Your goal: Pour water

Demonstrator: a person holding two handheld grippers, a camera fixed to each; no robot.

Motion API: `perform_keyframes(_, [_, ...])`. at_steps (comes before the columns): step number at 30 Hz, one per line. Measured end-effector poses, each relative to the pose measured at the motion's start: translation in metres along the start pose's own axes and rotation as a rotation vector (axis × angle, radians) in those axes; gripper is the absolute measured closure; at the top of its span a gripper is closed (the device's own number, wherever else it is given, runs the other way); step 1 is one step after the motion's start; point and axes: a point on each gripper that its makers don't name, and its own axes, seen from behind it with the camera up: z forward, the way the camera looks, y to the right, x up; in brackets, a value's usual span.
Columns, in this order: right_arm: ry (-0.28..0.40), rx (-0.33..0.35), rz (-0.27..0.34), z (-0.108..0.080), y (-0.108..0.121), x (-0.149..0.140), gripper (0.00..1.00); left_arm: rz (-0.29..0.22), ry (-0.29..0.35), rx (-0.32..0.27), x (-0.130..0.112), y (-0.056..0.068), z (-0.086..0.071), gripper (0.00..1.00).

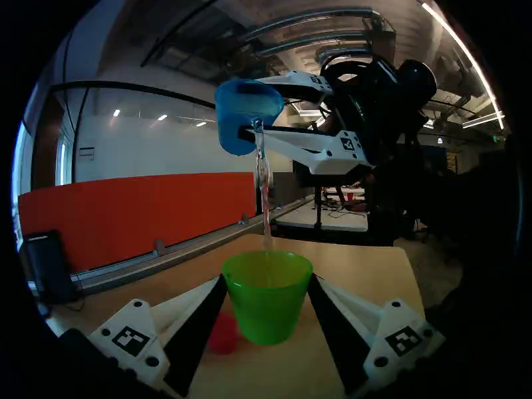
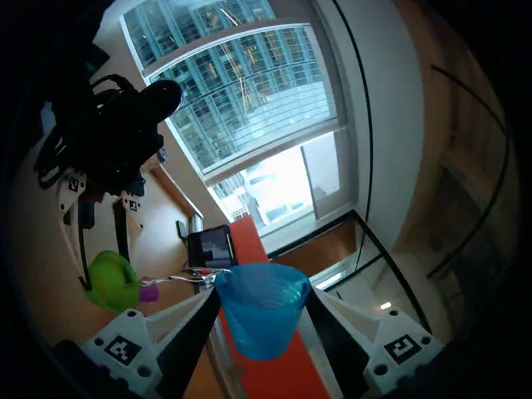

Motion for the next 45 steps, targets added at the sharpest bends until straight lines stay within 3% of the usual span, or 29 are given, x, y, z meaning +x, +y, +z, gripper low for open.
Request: perform_keyframes(45, [-0.007, -0.031, -0.227, 0.008, 0.020, 0.009, 0.09, 0.001, -0.004, -0.009, -0.002, 0.001, 0.002, 0.13])
